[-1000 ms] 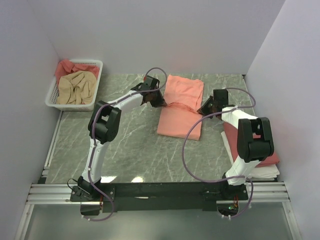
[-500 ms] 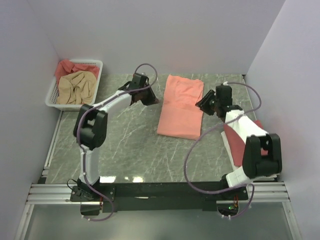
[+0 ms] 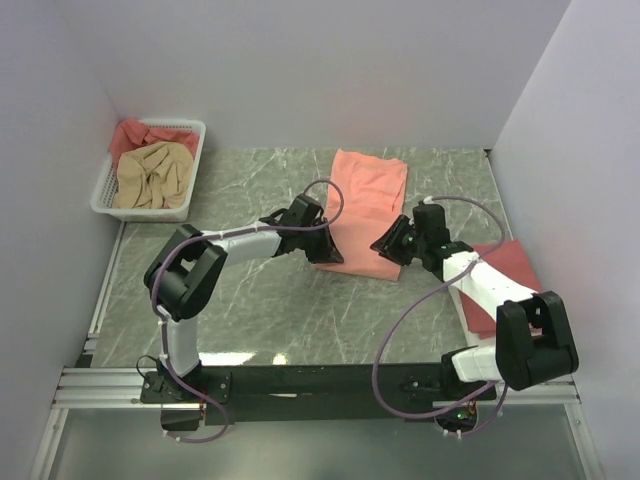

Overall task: Fold and stack the t-shirts
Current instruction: Fold the tshirt

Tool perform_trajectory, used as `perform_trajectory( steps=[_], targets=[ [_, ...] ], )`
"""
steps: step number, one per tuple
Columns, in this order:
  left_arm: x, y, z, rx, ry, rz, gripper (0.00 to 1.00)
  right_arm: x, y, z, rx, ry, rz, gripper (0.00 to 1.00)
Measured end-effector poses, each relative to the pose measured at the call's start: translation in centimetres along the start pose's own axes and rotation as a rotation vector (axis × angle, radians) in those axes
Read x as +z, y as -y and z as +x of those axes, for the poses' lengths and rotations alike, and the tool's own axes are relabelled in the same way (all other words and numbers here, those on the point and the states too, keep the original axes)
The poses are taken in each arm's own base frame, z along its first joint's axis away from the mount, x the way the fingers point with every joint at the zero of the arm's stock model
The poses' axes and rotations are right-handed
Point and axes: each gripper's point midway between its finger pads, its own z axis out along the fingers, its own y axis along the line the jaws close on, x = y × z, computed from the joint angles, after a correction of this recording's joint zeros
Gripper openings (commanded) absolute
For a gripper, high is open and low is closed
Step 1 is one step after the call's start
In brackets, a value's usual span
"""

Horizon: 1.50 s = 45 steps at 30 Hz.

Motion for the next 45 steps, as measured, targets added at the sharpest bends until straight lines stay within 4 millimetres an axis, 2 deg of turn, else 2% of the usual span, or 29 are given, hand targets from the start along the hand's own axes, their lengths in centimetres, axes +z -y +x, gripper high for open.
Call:
perform_trajectory(
  steps=[4, 8, 12, 20, 26, 30, 33, 35, 38, 39, 41, 42, 45],
  targets=[
    [0.6, -0.8, 0.0, -0.012, 0.002, -0.01, 0.01, 1.3, 1.1, 0.7, 0.001, -0.03, 0.032, 0.41],
    [0.8, -2.2, 0.3, -0.025, 0.005, -0.033, 0.01, 2.1, 3.8, 2.1, 0.011, -0.065, 0.103, 0.4],
    [1.1, -4.1, 1.2, -0.05, -0.006, -0.082, 0.01, 1.9, 7.2, 3.5, 0.046, -0.09, 0.176, 0.4],
    [1.1, -5.0, 1.2, -0.086, 0.005, -0.077, 0.01, 0.3, 9.3, 2.3, 0.069, -0.024, 0.217, 0.4],
    [0.3, -5.7, 0.6, -0.104, 0.022, -0.079, 0.01, -0.6, 10.6, 2.8, 0.062, -0.028, 0.268, 0.41],
    [-0.6, -5.2, 0.2, -0.085, 0.033, -0.069, 0.04, -1.4, 10.6, 2.5, 0.047, -0.015, 0.283, 0.41],
    [-1.8, -4.4, -0.3, -0.066, 0.048, -0.062, 0.05, -2.0, 9.9, 1.4, 0.031, 0.01, 0.287, 0.41],
    [-2.5, -3.4, -1.5, -0.052, 0.071, -0.056, 0.07, -2.2, 8.9, 0.2, 0.019, 0.036, 0.275, 0.41],
    [-3.1, -1.6, -4.6, -0.021, 0.131, -0.047, 0.18, -2.2, 7.1, -2.1, -0.001, 0.079, 0.268, 0.41],
    [-3.1, -1.0, -6.2, -0.004, 0.159, -0.05, 0.25, -2.1, 6.6, -2.8, -0.007, 0.093, 0.27, 0.41],
    [-2.9, 0.1, -9.5, 0.034, 0.221, -0.059, 0.32, -1.6, 5.6, -4.7, -0.017, 0.125, 0.28, 0.42],
    [-2.6, 0.3, -10.7, 0.051, 0.24, -0.068, 0.37, -1.3, 5.3, -5.5, -0.022, 0.136, 0.288, 0.42],
    [-1.3, -0.1, -14.1, 0.116, 0.282, -0.1, 0.42, 0.0, 4.9, -7.2, -0.037, 0.146, 0.315, 0.43]
  ],
)
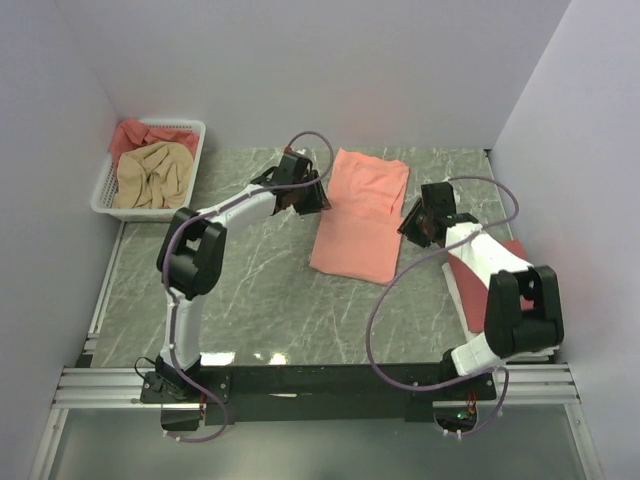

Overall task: Fold and stack the t-shirts
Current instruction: Fold the tshirt

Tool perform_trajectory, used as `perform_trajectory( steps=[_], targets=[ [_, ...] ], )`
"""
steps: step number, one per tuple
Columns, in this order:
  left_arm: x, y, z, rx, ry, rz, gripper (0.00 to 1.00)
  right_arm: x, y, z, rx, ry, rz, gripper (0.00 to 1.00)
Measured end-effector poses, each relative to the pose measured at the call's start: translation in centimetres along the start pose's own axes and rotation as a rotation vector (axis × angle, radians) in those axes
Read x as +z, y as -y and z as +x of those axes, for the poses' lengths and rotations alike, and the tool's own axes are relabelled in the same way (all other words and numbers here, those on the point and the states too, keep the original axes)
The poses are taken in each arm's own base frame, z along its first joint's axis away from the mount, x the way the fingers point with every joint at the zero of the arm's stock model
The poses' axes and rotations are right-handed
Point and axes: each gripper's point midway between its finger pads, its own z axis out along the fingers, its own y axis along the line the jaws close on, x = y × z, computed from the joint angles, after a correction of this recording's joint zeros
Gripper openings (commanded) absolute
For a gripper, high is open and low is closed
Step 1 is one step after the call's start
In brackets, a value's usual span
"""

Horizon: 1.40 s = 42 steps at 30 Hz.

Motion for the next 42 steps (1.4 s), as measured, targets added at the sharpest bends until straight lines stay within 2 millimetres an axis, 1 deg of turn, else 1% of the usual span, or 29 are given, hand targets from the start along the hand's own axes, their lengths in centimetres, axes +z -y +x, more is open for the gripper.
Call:
perform_trajectory(
  steps=[2, 4, 7, 9, 10, 14, 17, 20, 23, 24, 26, 27, 28, 29, 31, 34, 38, 40, 42],
  targets=[
    [1.4, -1.2, -0.6, 0.039, -0.006, -0.033, 0.43, 1.1, -0.2, -0.4, -0.009, -0.012, 0.021, 0.44],
    [2.8, -2.5, -0.5, 0.073, -0.025, -0.069, 0.46, 2.3, -0.2, -0.4, -0.018, -0.032, 0.037, 0.44],
    [4.3, -4.4, 0.7, 0.12, -0.069, -0.105, 0.47, 3.4, 0.0, -0.1, -0.027, -0.057, 0.057, 0.44],
    [5.0, -5.3, 1.5, 0.143, -0.095, -0.117, 0.47, 3.8, 0.3, 0.2, -0.033, -0.07, 0.066, 0.44],
    [5.4, -5.4, 1.7, 0.148, -0.103, -0.117, 0.47, 3.9, 0.4, 0.4, -0.034, -0.075, 0.07, 0.44],
    [5.6, -4.9, 0.5, 0.171, -0.081, -0.095, 0.45, 4.3, 0.6, 0.7, -0.04, -0.089, 0.079, 0.44],
    [6.4, -5.1, 0.4, 0.169, -0.08, -0.1, 0.43, 4.8, 0.9, 1.1, -0.046, -0.105, 0.088, 0.43],
    [7.2, -5.0, -0.3, 0.163, -0.064, -0.095, 0.39, 5.2, 1.1, 1.5, -0.051, -0.12, 0.094, 0.43],
    [7.9, -4.7, -0.8, 0.152, -0.052, -0.085, 0.31, 5.3, 1.1, 1.6, -0.054, -0.124, 0.092, 0.43],
    [8.3, -4.6, -0.8, 0.143, -0.049, -0.079, 0.24, 5.3, 1.0, 1.6, -0.056, -0.124, 0.09, 0.43],
    [8.7, -4.5, -0.9, 0.128, -0.043, -0.071, 0.17, 5.3, 0.8, 1.6, -0.06, -0.125, 0.085, 0.43],
    [8.8, -4.3, -0.9, 0.117, -0.041, -0.064, 0.07, 5.4, 0.7, 1.6, -0.063, -0.126, 0.084, 0.43],
    [8.8, -4.2, -0.9, 0.103, -0.039, -0.061, 0.01, 5.6, 0.6, 1.6, -0.065, -0.128, 0.084, 0.43],
    [8.9, -4.2, -0.9, 0.09, -0.038, -0.058, 0.0, 5.7, 0.6, 1.7, -0.068, -0.132, 0.085, 0.43],
    [9.0, -4.2, -0.8, 0.063, -0.026, -0.049, 0.0, 6.0, 0.6, 1.9, -0.072, -0.139, 0.089, 0.43],
    [8.3, -4.5, -0.4, 0.013, 0.0, -0.046, 0.0, 6.3, 0.9, 2.3, -0.079, -0.152, 0.097, 0.43],
    [6.0, -6.1, 1.3, -0.049, 0.006, -0.089, 0.0, 6.3, 0.4, 2.9, -0.103, -0.158, 0.09, 0.44],
    [4.8, -6.8, 2.1, -0.069, 0.005, -0.113, 0.0, 6.2, -0.1, 3.5, -0.123, -0.164, 0.082, 0.44],
    [3.7, -7.5, 2.7, -0.082, 0.009, -0.132, 0.0, 6.0, -0.7, 4.6, -0.148, -0.173, 0.066, 0.44]
  ],
)
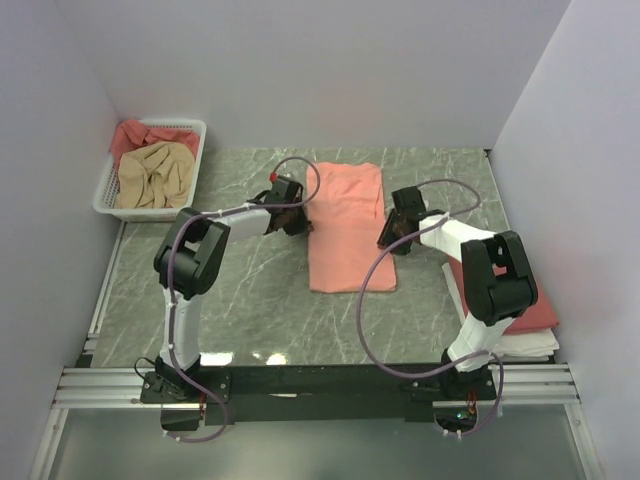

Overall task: Fold and stack the t-shirts
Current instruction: Fold the tshirt

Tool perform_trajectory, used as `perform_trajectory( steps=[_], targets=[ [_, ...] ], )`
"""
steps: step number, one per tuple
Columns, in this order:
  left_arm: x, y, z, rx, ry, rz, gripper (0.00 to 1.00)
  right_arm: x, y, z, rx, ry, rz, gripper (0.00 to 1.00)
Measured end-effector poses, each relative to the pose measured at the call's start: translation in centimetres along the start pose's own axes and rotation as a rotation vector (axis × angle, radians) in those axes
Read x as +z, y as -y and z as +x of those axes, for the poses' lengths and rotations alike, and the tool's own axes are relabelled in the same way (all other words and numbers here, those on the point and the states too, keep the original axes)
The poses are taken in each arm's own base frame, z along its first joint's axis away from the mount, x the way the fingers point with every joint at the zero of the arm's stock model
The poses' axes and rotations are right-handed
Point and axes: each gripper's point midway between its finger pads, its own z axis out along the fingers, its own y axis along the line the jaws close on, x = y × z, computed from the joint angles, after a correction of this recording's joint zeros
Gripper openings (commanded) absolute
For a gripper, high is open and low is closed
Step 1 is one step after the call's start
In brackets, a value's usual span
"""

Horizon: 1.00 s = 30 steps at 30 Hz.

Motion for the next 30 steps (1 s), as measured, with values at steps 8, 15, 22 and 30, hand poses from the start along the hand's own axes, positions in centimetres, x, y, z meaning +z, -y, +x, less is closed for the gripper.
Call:
perform_trajectory(
  steps=[8, 15, 22, 30],
  targets=[
    [-4.3, -3.8, 3.2, -0.027, -0.011, -0.067, 0.0, -2.3, -2.0, 7.1, -0.088, -0.045, -0.068, 0.45],
    [-7.9, -6.9, 5.7, -0.023, -0.014, -0.116, 0.02, -4.8, -2.7, 9.7, -0.107, -0.041, -0.131, 0.45],
    [-9.5, -8.0, 6.1, 0.018, -0.042, -0.181, 0.31, -8.5, -3.5, 8.2, -0.103, 0.028, -0.197, 0.45],
    [-15.0, -7.3, 3.7, 0.03, 0.044, -0.215, 0.29, -12.0, -2.0, 9.9, -0.101, 0.052, -0.297, 0.45]
  ],
)
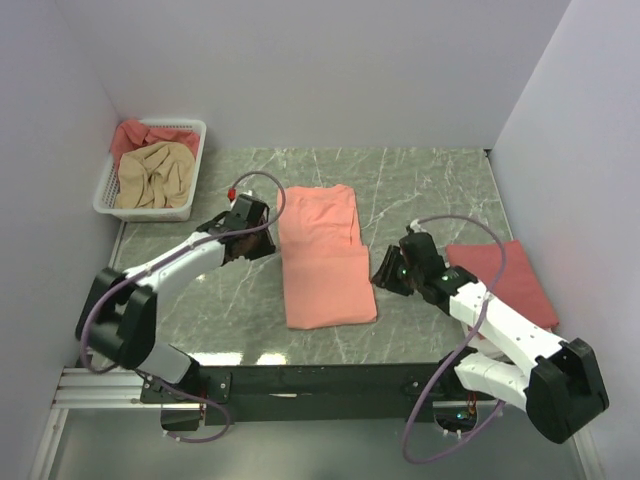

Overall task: Fold and stack the t-shirts
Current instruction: Fold the tshirt

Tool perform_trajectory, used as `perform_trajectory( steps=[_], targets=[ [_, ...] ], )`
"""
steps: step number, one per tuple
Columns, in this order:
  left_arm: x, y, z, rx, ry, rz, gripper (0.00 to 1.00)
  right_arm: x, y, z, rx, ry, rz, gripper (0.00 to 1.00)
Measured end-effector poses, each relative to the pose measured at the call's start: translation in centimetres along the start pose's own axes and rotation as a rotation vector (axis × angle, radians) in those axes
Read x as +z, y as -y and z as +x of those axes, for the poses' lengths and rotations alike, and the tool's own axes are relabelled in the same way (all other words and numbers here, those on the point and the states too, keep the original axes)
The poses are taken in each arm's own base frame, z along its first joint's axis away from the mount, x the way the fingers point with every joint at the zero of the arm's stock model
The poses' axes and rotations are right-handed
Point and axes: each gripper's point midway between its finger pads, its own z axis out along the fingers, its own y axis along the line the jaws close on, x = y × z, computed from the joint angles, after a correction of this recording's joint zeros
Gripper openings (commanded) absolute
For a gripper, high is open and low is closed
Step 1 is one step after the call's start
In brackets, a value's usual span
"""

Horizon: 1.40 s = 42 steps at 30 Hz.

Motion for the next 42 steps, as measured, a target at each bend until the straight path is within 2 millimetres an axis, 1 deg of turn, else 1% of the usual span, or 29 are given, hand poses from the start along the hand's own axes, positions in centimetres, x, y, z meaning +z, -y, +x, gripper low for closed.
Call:
perform_trajectory(
  steps=[3, 5, 6, 8, 9, 11, 12, 13, 15, 19, 22, 25, 28, 29, 33, 38, 41, 42],
  targets=[
    [-2.5, 1.0, -0.8, -0.014, 0.043, 0.063, 0.24, 0.2, 2.0, 2.5, 0.003, -0.055, 0.032, 0.44],
    [-3.8, 1.6, -0.3, -0.02, 0.048, 0.112, 0.21, 0.2, 2.7, 4.0, 0.007, -0.095, 0.036, 0.44],
    [-4.2, 1.7, 0.3, -0.02, 0.037, 0.127, 0.18, 0.2, 2.8, 4.3, 0.007, -0.107, 0.032, 0.44],
    [-4.8, 2.1, 2.6, -0.015, -0.004, 0.172, 0.15, 0.2, 2.5, 4.7, 0.004, -0.123, 0.017, 0.44],
    [-4.9, 2.2, 4.1, -0.01, -0.037, 0.191, 0.12, 0.1, 2.3, 4.8, -0.002, -0.125, 0.008, 0.44],
    [-5.0, 2.4, 6.9, -0.003, -0.102, 0.217, 0.09, 0.0, 1.9, 5.0, -0.011, -0.132, -0.007, 0.44],
    [-5.1, 2.5, 8.4, 0.003, -0.139, 0.228, 0.04, -0.1, 1.7, 5.1, -0.013, -0.134, -0.014, 0.44],
    [-5.1, 2.5, 9.7, 0.005, -0.171, 0.234, 0.02, -0.1, 1.5, 5.2, -0.015, -0.138, -0.022, 0.44],
    [-5.3, 2.5, 11.6, 0.007, -0.218, 0.238, 0.01, -0.2, 1.0, 5.5, -0.015, -0.15, -0.039, 0.44],
    [-5.4, 2.9, 12.9, -0.004, -0.239, 0.246, 0.01, -0.1, -0.1, 6.7, -0.034, -0.18, -0.069, 0.43],
    [-5.0, 2.6, 13.9, -0.013, -0.256, 0.236, 0.01, 0.1, -0.6, 7.6, -0.037, -0.21, -0.081, 0.43],
    [-4.2, 1.6, 16.0, -0.004, -0.297, 0.203, 0.01, 0.6, -0.3, 8.2, -0.023, -0.224, -0.073, 0.43],
    [-3.7, 0.4, 18.0, 0.01, -0.343, 0.157, 0.01, 0.9, 1.1, 9.4, -0.008, -0.246, -0.036, 0.43],
    [-3.5, 0.3, 18.4, 0.003, -0.352, 0.15, 0.01, 1.0, 1.6, 9.7, -0.004, -0.251, -0.024, 0.43],
    [-3.5, 0.4, 18.5, -0.006, -0.349, 0.157, 0.01, 1.0, 3.0, 10.7, 0.009, -0.269, 0.015, 0.43],
    [-3.7, 0.2, 18.4, -0.011, -0.342, 0.149, 0.01, 0.6, 3.6, 10.8, 0.011, -0.254, 0.032, 0.44],
    [-4.1, -0.4, 18.2, -0.008, -0.333, 0.13, 0.06, 0.0, 3.8, 10.6, 0.014, -0.241, 0.04, 0.44],
    [-4.3, -0.6, 18.1, -0.008, -0.332, 0.124, 0.09, -0.2, 3.8, 10.4, 0.017, -0.23, 0.037, 0.44]
  ],
)
